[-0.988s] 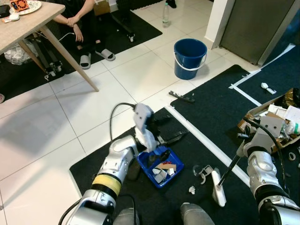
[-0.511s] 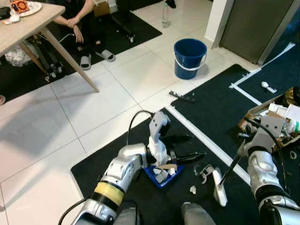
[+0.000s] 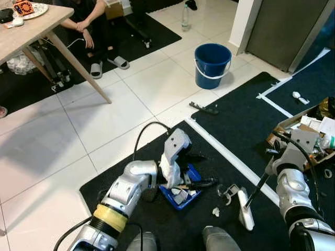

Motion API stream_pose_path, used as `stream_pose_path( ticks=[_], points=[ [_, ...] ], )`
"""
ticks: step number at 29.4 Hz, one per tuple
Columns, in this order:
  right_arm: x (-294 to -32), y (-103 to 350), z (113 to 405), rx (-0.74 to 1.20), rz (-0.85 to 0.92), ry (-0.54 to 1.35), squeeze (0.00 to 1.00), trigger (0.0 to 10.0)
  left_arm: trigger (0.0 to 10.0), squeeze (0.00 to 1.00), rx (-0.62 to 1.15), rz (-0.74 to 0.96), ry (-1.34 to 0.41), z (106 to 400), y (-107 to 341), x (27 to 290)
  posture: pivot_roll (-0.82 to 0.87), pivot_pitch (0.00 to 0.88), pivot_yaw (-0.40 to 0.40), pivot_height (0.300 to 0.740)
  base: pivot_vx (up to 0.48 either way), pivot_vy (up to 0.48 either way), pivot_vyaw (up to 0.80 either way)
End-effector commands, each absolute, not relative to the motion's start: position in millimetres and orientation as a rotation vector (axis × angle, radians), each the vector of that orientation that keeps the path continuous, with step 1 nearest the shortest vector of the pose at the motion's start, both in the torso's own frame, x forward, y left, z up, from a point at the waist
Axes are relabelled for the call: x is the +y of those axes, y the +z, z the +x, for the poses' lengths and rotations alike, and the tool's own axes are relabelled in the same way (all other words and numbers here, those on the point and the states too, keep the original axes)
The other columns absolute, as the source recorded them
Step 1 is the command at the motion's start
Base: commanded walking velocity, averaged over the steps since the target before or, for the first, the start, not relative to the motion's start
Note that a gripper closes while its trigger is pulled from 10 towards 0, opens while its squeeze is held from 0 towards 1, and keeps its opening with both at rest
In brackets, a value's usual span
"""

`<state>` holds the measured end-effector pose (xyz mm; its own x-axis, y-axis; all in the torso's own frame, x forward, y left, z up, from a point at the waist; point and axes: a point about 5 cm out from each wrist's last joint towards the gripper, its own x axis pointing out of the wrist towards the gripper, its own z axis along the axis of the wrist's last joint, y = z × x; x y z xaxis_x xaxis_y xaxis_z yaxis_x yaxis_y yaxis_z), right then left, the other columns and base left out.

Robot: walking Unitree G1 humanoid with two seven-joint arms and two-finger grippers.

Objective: Sweep floor

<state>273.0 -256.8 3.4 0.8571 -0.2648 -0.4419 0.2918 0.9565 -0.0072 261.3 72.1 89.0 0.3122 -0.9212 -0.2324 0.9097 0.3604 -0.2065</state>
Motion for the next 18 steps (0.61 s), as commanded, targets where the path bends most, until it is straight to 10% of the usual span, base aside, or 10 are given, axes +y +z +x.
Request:
stream_pose_path(
  ticks=[1, 18],
  points=[
    [-247.9, -20.9, 253.6, 0.576, 0.133, -0.305, 0.0, 10.0, 10.0, 0.0, 0.429, 0.008, -1.119, 260.8, 71.7, 90.4, 0.05, 0.059, 0.032, 0.74, 0.0, 0.0, 0.0],
    [-247.8, -21.8, 252.5, 0.579, 0.137, -0.304, 0.0, 10.0, 10.0, 0.0, 0.304, 0.02, -1.068, 269.5, 100.3, 74.4, 0.06, 0.063, 0.031, 0.74, 0.0, 0.0, 0.0]
  ],
)
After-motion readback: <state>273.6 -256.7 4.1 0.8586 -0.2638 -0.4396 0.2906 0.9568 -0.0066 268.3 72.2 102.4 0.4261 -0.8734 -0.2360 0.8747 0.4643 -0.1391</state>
